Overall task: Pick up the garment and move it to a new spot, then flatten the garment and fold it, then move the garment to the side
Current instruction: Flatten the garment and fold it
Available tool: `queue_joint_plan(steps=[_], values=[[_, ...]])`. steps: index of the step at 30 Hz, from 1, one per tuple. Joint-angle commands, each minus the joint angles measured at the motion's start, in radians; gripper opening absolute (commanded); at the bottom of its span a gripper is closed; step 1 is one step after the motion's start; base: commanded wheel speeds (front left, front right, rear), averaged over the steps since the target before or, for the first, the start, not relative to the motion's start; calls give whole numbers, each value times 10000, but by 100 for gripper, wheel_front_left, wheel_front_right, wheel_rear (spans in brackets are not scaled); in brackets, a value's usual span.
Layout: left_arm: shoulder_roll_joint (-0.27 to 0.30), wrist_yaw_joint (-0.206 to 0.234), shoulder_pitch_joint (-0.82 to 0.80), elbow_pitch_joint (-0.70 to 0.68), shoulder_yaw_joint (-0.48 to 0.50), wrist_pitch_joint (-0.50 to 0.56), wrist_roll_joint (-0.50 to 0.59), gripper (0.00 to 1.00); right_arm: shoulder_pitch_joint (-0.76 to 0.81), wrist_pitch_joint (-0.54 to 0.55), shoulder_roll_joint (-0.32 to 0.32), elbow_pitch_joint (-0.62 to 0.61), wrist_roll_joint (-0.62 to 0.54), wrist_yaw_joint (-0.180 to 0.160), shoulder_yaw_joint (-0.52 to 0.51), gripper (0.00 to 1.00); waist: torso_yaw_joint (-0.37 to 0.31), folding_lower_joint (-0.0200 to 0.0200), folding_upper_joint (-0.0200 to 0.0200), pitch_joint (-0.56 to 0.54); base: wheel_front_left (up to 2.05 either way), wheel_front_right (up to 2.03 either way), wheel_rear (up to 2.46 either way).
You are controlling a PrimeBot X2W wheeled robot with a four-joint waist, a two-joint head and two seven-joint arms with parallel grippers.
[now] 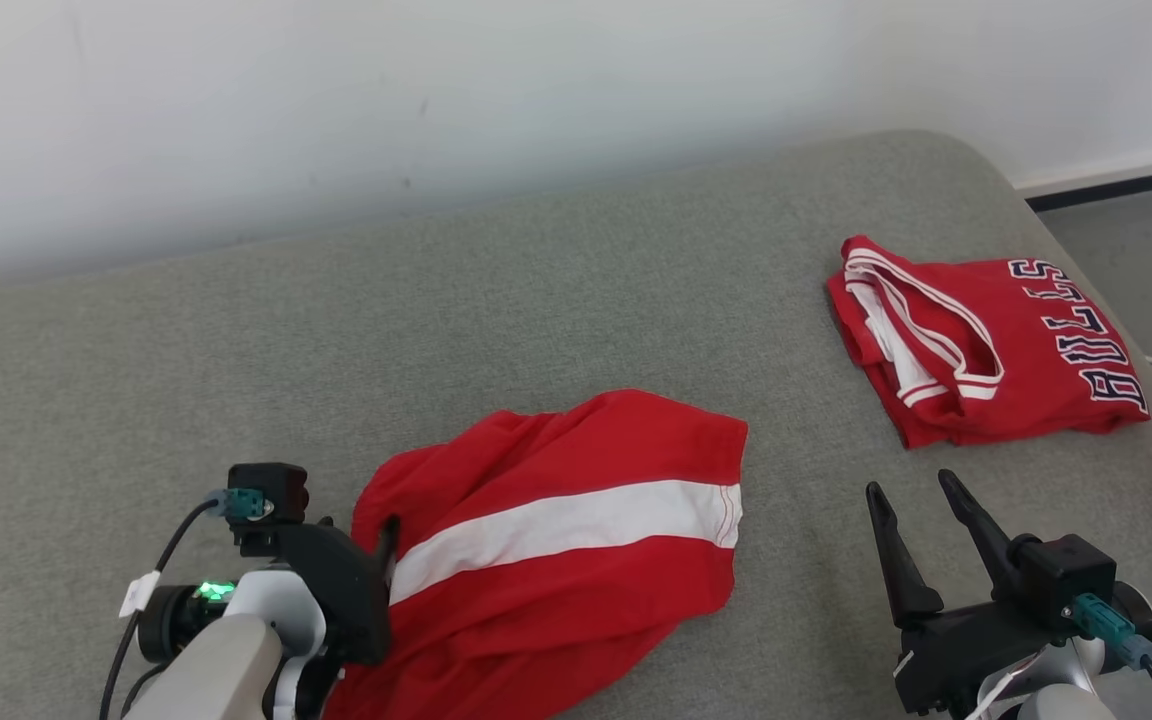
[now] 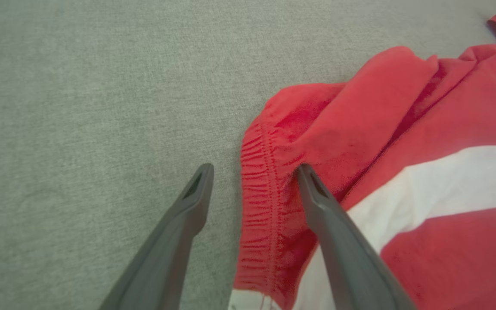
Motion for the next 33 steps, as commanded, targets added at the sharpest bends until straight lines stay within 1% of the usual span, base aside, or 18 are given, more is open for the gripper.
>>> queue_joint_plan(steps=[1,2,3,5,7,9,12,15,22,23,24,25,29,33], values=[[-25,-53,-172,153,46,-57,-85,55,-63,-74,-7,15,15,-28,-3,100,-138,-1,-1,151,0,0,0],[-35,-102,-260,310,61,-112,-107,29,-81,-77,-1,26,13,-29,-5,100,-159,-1,-1,181,0,0,0],[-85,-200,-317,454,90,-98,-185,0,-97,-89,14,23,3,-29,5,100,-186,-1,-1,215,0,0,0],[-180,-332,-437,729,106,-71,-245,0,-132,-97,31,21,-22,-29,-16,100,-218,-1,-1,261,0,0,0],[-195,-312,-628,922,221,-349,-252,0,-160,-121,33,15,-36,-29,-36,100,-234,-1,-1,302,0,0,0],[-193,-201,-785,1100,430,-789,-293,0,-180,-127,53,3,-70,-29,-52,100,-237,-1,-1,338,0,0,0],[-134,116,-1033,1381,710,-1548,-195,0,-227,-125,55,-9,-94,-29,-52,100,-226,-1,-1,389,0,0,0],[-87,318,-1303,1640,965,-2138,-201,0,-220,-106,88,-11,-118,-29,-17,100,-205,-1,-1,428,0,0,0],[-2,511,-1628,2247,1201,-2597,-285,0,-318,-67,96,-5,-130,-29,38,100,-139,-1,-1,470,0,0,0],[-47,502,-1632,2321,1223,-2654,-323,15,-310,-72,75,9,-116,-29,13,100,-98,-1,-1,455,0,0,0],[-97,488,-1606,2385,1252,-2700,-362,49,-289,-75,68,12,-114,-29,-9,100,-54,-1,-1,438,0,0,0],[-115,459,-1553,2440,1268,-2803,-379,100,-262,-72,64,13,-119,-28,-24,100,-12,-1,-1,408,0,0,0],[-283,315,-1165,2522,1400,-3272,-548,100,-171,-38,-35,-12,-144,-29,-179,100,216,-1,-1,231,0,0,0],[-368,61,-714,2229,1541,-3675,-614,100,-89,17,-161,-108,-164,-29,-330,100,490,-1,-1,14,0,0,0]])
